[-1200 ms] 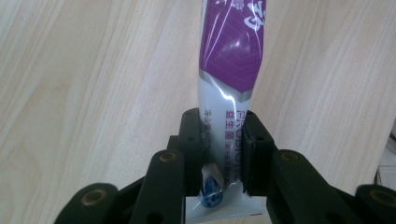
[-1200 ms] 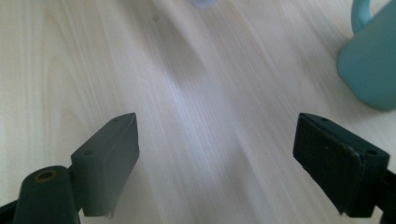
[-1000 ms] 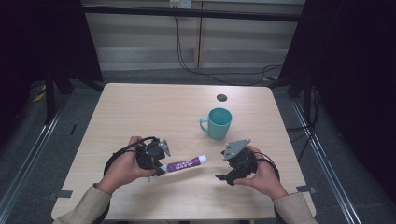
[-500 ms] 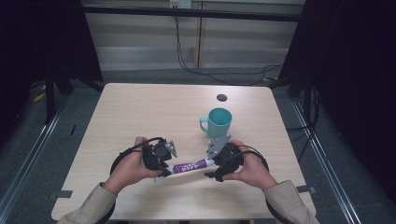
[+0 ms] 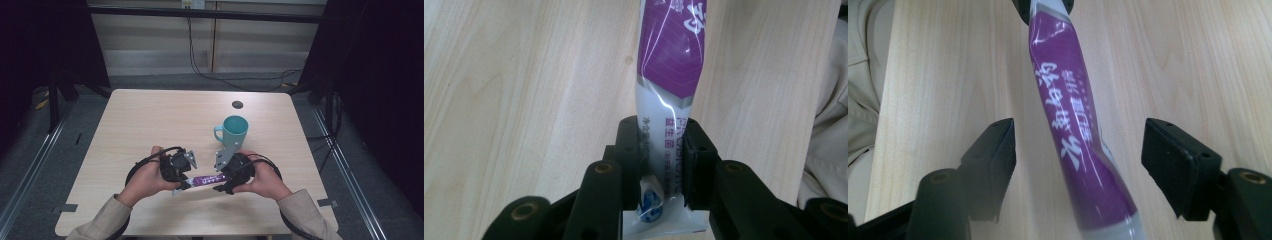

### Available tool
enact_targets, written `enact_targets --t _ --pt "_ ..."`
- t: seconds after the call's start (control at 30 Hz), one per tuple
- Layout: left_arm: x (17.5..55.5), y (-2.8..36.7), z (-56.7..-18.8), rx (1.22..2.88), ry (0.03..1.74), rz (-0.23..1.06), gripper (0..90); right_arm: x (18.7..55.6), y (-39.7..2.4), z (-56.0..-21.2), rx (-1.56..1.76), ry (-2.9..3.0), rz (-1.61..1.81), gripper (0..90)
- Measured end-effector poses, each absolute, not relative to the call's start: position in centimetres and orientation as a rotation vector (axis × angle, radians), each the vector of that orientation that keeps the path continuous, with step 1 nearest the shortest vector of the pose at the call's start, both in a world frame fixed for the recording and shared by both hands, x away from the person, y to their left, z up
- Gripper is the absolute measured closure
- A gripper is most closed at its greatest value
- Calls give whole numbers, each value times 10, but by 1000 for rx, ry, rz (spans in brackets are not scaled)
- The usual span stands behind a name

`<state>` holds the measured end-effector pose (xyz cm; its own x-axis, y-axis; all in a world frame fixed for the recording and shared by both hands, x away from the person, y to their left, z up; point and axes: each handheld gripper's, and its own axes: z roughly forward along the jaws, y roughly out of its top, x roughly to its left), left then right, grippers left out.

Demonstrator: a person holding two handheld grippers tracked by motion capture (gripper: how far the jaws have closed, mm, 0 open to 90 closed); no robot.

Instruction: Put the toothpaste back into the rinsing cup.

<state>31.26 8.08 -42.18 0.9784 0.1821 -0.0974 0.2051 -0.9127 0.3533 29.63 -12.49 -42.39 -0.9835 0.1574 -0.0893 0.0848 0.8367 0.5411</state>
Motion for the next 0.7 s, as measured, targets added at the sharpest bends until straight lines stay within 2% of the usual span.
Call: enact_targets --t 0.2,0.7 --pt "313 76 -420 2743 268 -108 739 297 -122 -424 174 2894 853 369" --pt "311 72 -419 2734 257 -110 737 299 -119 -426 179 2919 830 424"
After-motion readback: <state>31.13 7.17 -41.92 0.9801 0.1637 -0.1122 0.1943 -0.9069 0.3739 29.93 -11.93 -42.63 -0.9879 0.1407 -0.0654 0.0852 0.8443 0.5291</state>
